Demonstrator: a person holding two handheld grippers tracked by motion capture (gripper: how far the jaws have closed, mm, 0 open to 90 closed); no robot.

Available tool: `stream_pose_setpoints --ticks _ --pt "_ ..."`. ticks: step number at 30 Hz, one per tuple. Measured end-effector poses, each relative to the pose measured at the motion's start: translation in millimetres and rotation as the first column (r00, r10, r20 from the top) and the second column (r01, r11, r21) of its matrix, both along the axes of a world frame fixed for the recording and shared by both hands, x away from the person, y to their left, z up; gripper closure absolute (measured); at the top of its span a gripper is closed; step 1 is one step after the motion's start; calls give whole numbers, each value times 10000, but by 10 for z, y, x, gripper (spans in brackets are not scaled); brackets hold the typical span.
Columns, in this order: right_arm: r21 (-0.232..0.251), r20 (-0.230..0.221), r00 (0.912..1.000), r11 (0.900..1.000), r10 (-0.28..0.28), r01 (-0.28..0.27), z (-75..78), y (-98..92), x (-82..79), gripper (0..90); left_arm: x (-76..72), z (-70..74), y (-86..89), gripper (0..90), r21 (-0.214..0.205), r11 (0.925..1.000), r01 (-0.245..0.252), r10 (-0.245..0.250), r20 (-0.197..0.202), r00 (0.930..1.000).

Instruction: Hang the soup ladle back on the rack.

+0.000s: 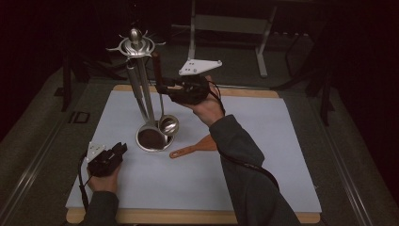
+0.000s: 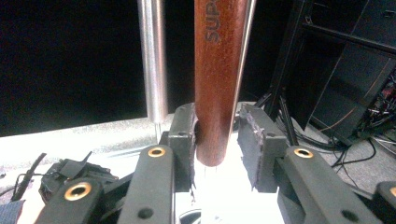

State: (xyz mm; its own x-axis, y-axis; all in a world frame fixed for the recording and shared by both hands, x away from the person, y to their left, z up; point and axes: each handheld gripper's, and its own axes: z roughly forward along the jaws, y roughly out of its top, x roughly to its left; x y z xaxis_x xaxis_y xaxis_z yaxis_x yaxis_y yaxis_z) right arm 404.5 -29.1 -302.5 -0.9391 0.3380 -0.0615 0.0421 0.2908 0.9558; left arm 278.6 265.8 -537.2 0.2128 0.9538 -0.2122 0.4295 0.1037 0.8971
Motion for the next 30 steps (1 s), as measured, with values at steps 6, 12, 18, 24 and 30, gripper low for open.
stream_pose_setpoints --ticks 6,12,18,24,30 --pt "7 3 10000 10000 25 -25 23 -14 7 732 0 0 0 726 0 10000 -4 4 -1 10000" --pt "-213 -75 9999 9997 -72 71 67 60 11 736 0 0 2 726 -23 10000 -1 1 20 10000" --pt "-452 -19 9998 9988 -195 194 61 112 24 733 -1 0 4 726 -58 10000 -10 10 30 10000" --pt "-323 193 9996 9993 -185 191 31 75 14 691 -3 1 3 725 -31 10000 -9 9 13 10000" --pt "-452 544 9978 9982 -379 404 6 37 -5 657 -3 1 4 726 -10 10000 -9 9 18 10000"
